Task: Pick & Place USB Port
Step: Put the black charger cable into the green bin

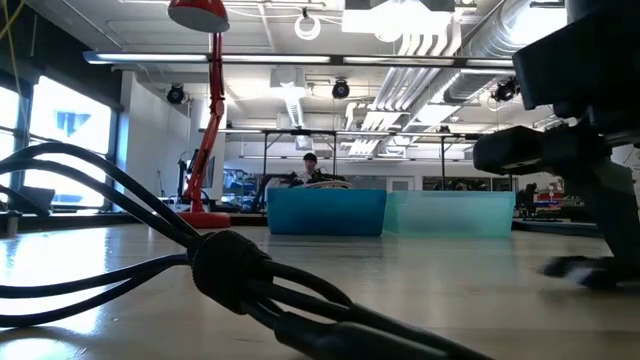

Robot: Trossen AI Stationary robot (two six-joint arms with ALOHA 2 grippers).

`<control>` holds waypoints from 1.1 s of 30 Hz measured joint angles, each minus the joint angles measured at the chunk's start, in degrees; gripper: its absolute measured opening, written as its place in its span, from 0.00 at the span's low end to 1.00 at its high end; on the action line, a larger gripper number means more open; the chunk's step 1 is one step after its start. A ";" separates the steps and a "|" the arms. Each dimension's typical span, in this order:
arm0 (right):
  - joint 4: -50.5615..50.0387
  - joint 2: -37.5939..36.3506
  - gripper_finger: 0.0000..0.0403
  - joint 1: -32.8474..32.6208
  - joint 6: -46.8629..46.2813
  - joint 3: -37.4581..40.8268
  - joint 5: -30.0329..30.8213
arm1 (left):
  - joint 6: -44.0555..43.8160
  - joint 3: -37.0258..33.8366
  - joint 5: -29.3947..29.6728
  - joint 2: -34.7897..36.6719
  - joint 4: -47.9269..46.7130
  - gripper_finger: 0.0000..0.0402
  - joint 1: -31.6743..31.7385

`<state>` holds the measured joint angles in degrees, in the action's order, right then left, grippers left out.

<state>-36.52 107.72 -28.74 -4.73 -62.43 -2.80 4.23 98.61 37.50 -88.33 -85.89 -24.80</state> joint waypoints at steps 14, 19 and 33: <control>-15.21 -6.01 0.05 3.54 -0.88 -4.85 18.65 | 2.38 -0.02 13.88 0.00 -4.18 0.40 0.07; -23.95 -11.95 0.05 6.16 -3.03 -8.62 24.61 | 6.29 -0.02 13.88 -0.02 -4.15 0.40 0.07; -26.61 -37.10 0.05 30.46 -2.31 -19.65 27.29 | 15.04 -0.02 4.62 -0.02 -4.11 0.40 0.07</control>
<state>-63.13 70.62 1.72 -7.05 -82.09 24.49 19.27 98.59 42.12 -88.36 -90.00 -24.73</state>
